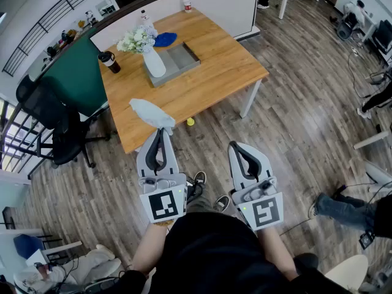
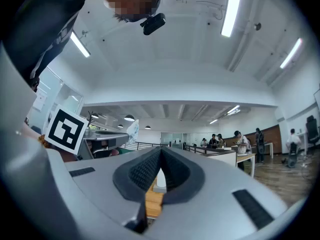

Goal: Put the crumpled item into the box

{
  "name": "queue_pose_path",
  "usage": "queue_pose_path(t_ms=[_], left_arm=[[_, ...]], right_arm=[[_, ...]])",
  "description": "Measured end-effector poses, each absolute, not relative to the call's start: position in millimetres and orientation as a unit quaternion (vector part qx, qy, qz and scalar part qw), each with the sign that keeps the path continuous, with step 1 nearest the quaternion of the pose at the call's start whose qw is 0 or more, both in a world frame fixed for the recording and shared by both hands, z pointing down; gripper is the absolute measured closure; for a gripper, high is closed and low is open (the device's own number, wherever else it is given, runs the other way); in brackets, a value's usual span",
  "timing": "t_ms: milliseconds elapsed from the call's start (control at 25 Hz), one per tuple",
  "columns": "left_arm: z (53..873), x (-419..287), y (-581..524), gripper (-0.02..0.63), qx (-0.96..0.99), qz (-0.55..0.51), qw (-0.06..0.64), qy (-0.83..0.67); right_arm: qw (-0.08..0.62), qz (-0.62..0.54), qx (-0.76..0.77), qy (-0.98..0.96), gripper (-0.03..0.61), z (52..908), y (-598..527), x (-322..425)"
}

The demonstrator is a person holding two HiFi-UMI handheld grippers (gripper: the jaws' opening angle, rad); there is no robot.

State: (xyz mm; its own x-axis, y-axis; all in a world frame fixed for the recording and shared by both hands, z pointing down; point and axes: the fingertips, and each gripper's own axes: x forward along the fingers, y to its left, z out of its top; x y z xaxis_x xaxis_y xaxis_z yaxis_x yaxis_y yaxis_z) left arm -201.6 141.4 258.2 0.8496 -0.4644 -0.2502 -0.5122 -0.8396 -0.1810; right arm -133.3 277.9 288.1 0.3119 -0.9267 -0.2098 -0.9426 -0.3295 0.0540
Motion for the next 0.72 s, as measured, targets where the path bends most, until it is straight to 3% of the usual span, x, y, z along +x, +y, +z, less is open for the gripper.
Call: queue_pose_path(t_ms=[720], left_arm=[[264.8,-203.0,152.5,0.591,-0.962,0.092,0.106,0.233]], right_arm=[[0.021,0.072,-0.817,0.571,0.574,302.1,276.0,-138.8]])
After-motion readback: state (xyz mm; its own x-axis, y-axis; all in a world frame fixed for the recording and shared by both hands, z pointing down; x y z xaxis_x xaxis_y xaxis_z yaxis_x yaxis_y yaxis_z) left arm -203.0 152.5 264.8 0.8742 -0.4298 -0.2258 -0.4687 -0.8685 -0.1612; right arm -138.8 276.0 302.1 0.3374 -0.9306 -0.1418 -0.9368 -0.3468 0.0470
